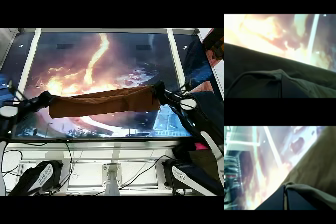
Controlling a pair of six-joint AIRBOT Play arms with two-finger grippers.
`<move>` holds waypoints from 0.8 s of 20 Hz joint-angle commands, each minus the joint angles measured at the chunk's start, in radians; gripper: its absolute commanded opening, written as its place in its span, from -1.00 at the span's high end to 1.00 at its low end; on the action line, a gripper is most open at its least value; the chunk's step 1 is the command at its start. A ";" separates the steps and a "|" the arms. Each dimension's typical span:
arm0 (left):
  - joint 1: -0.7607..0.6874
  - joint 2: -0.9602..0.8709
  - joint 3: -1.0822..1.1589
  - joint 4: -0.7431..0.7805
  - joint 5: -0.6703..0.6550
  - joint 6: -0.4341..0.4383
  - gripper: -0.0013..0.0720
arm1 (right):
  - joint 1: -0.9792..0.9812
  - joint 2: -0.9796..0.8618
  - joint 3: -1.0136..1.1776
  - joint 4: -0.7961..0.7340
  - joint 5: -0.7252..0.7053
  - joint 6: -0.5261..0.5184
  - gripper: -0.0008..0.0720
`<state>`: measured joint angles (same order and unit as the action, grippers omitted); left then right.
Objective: Fold the clothes and pants, and hang the long-sleeved shirts on hangers.
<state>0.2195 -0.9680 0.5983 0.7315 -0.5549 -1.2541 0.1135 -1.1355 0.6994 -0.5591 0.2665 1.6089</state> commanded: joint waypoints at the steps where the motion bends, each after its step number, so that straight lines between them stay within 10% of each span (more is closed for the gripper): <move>1: -0.098 -0.108 -0.002 -0.003 0.211 -0.010 0.92 | 0.048 -0.159 0.109 -0.021 -0.102 -0.002 0.94; 16: -0.070 -0.136 0.000 -0.002 0.309 -0.033 0.92 | 0.036 -0.323 0.239 -0.022 -0.176 -0.001 0.94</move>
<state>0.1493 -1.1034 0.5972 0.7284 -0.2543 -1.2869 0.1490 -1.4307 0.9287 -0.5816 0.1020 1.6073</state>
